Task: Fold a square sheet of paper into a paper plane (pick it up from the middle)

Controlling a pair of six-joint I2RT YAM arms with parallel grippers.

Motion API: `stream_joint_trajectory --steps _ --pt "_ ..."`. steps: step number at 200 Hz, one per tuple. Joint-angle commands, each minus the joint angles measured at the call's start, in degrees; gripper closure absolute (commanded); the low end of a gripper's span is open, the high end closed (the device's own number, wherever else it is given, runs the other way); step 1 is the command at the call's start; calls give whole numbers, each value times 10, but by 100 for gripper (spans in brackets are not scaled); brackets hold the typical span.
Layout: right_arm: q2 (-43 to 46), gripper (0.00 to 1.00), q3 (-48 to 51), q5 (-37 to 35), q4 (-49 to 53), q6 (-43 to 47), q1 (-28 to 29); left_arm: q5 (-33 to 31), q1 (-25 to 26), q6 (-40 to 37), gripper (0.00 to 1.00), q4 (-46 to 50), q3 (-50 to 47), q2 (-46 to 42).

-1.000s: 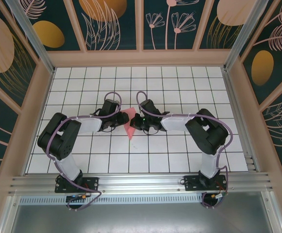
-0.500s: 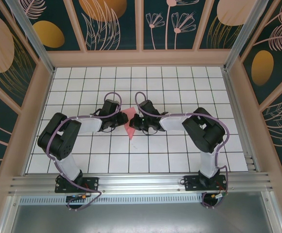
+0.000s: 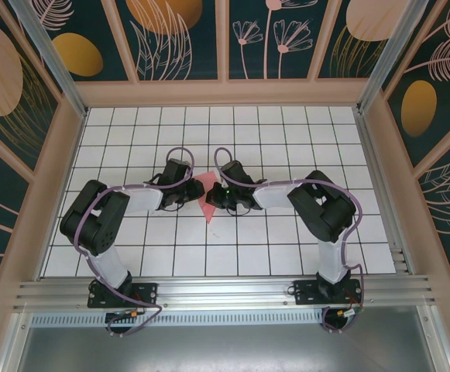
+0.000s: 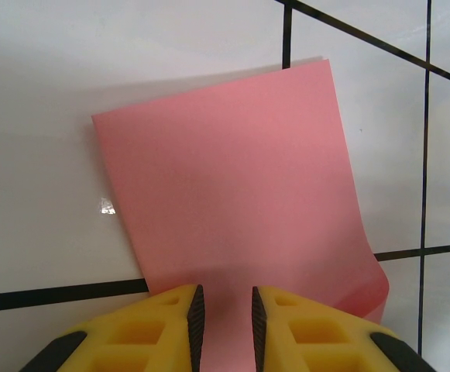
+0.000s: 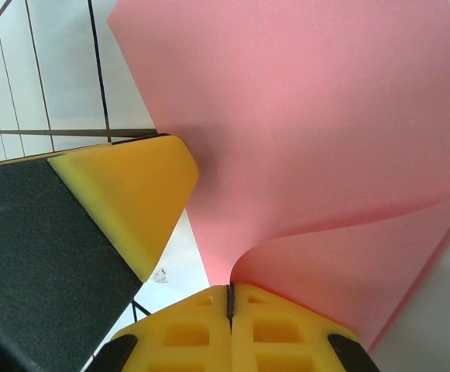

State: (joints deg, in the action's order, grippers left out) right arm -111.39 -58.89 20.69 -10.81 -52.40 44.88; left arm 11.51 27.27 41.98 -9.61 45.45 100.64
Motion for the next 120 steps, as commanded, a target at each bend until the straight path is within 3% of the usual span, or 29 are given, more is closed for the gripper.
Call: stream_joint_trajectory --steps 1,120 --pt "-11 98 -19 4 -14 15 -1 -5 -4 -11 73 27 -1 4" --pt "-22 97 -25 7 -14 20 -2 -4 -4 -12 73 28 -1 3"
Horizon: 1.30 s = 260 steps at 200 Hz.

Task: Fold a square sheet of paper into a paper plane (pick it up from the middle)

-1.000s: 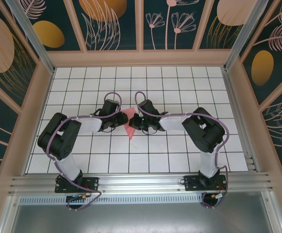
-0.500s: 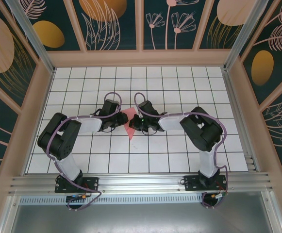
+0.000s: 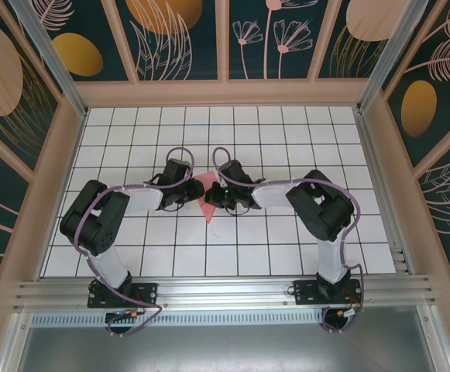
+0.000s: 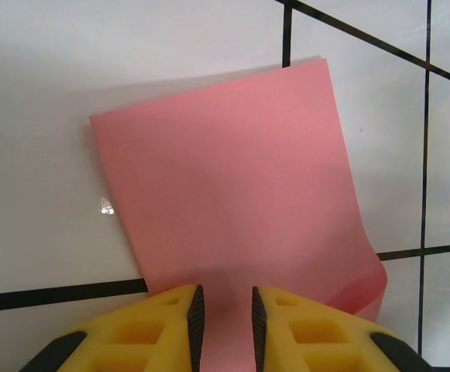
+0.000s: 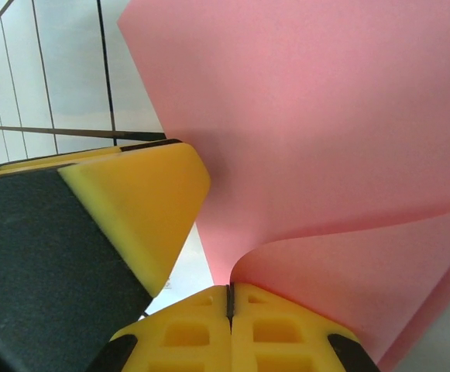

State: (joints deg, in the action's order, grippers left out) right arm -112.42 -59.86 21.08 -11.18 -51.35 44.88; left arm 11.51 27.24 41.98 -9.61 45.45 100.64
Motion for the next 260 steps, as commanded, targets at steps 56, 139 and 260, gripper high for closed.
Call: stream_joint_trajectory --steps 56,139,260 --pt "-16 97 -18 1 -3 13 -2 -5 -4 -12 73 28 -2 0" --pt "-20 97 -16 -6 7 18 -1 -7 -4 -12 72 31 -1 -4" --pt "-29 77 -20 -21 31 22 0 -59 -22 26 68 43 -33 -89"
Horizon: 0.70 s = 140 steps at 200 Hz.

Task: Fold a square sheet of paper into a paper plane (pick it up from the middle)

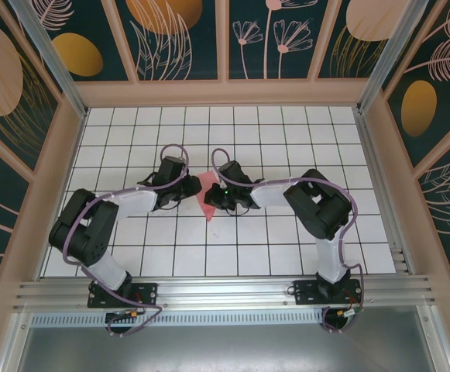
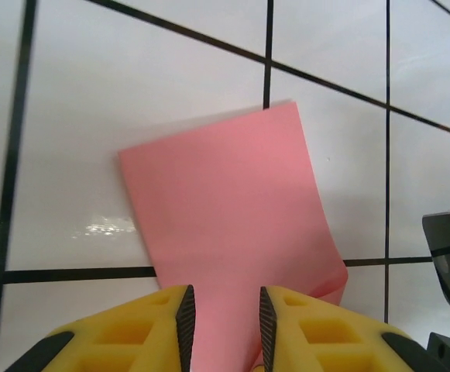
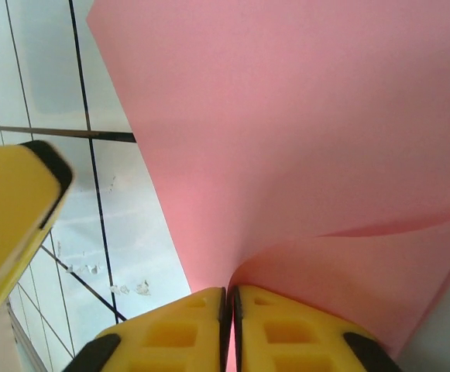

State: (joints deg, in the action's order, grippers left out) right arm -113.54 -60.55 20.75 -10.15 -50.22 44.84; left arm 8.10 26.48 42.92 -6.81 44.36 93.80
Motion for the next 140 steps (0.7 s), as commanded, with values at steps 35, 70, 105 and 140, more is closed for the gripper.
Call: stream_joint_trajectory --steps 35,70,105,140 --pt "-16 60 -10 -19 23 12 1 -27 -30 29 67 10 -42 -39" --pt "-11 55 -6 -23 22 11 1 -9 -33 34 67 -2 -50 -45" --pt "-10 68 -4 -24 22 10 1 41 -33 26 70 -29 -57 -46" --pt "-14 90 -4 -25 27 11 1 101 -33 19 78 -53 -61 -40"
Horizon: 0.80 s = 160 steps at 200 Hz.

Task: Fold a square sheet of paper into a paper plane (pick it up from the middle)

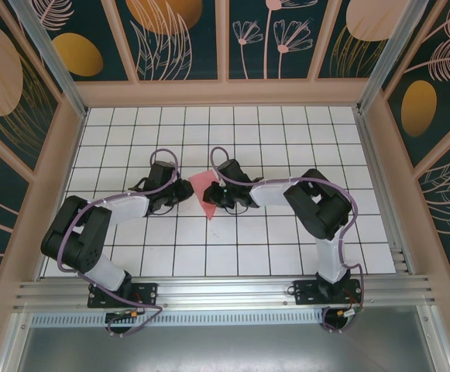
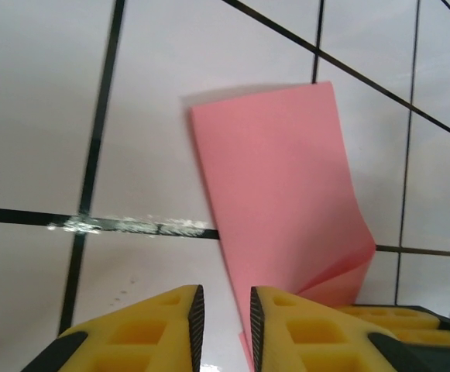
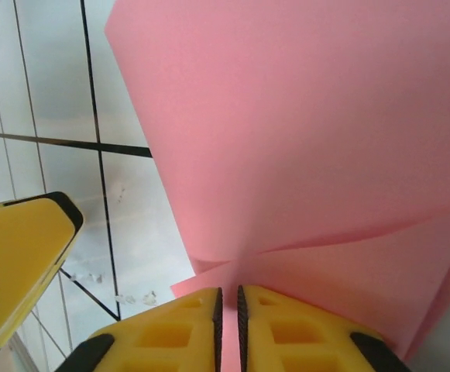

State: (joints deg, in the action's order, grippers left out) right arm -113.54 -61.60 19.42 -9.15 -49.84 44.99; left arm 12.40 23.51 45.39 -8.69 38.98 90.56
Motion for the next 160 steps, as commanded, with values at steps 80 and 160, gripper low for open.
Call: stream_joint_trajectory --steps 80,160 --pt "-20 98 4 -16 26 7 -1 123 15 2 91 -70 -19 34" --pt "-20 99 3 -18 26 4 -1 122 20 -1 94 -67 -21 65"
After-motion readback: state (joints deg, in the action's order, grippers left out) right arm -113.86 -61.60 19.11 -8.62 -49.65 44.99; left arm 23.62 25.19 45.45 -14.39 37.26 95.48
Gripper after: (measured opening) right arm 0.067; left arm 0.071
